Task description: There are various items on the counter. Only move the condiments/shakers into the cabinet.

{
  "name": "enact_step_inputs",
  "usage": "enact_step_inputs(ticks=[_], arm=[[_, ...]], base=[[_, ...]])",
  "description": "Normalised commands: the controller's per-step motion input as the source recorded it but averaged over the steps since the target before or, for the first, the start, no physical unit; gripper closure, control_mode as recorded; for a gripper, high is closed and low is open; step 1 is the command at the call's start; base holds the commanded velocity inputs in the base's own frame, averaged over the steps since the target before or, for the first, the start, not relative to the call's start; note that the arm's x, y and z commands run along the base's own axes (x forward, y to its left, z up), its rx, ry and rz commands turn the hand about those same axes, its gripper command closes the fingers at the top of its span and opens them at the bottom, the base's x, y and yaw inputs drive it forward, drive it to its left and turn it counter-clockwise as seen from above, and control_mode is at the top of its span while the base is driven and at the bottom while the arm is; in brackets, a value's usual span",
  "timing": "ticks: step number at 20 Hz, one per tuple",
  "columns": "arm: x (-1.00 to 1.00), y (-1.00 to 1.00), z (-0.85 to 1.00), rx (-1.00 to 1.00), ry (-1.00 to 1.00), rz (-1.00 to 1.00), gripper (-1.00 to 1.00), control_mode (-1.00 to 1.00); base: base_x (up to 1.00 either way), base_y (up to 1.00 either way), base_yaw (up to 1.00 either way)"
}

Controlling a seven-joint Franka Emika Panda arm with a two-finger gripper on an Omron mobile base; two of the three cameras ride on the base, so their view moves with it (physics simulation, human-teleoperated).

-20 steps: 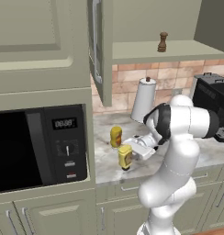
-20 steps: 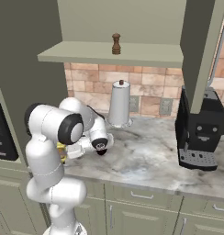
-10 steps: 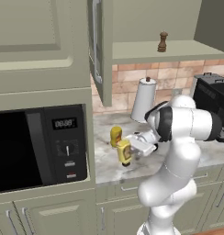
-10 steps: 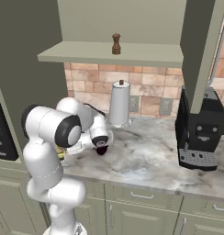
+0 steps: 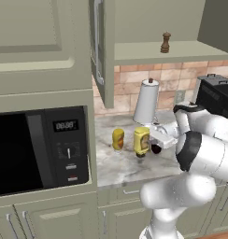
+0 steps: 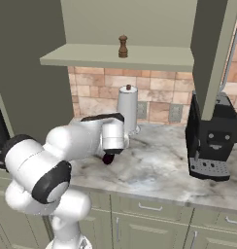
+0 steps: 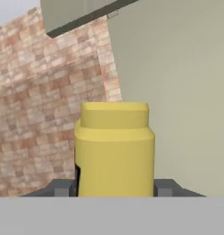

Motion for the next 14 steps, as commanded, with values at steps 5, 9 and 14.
enact_step_inputs(ticks=[5,9,14], arm=[[-0.48,-0.30,1.00,0.04,-0.10,-0.26,1.00,-1.00],[-0.43,-0.23,1.00,0.00,-0.10,-0.35,1.00,-1.00],[-0.40,-0.25,1.00,-0.03,-0.09,-0.39,1.00,-1.00]], base=[[0.00,0.00,0.00],[0.00,0.00,0.00],[0.00,0.00,0.00]])
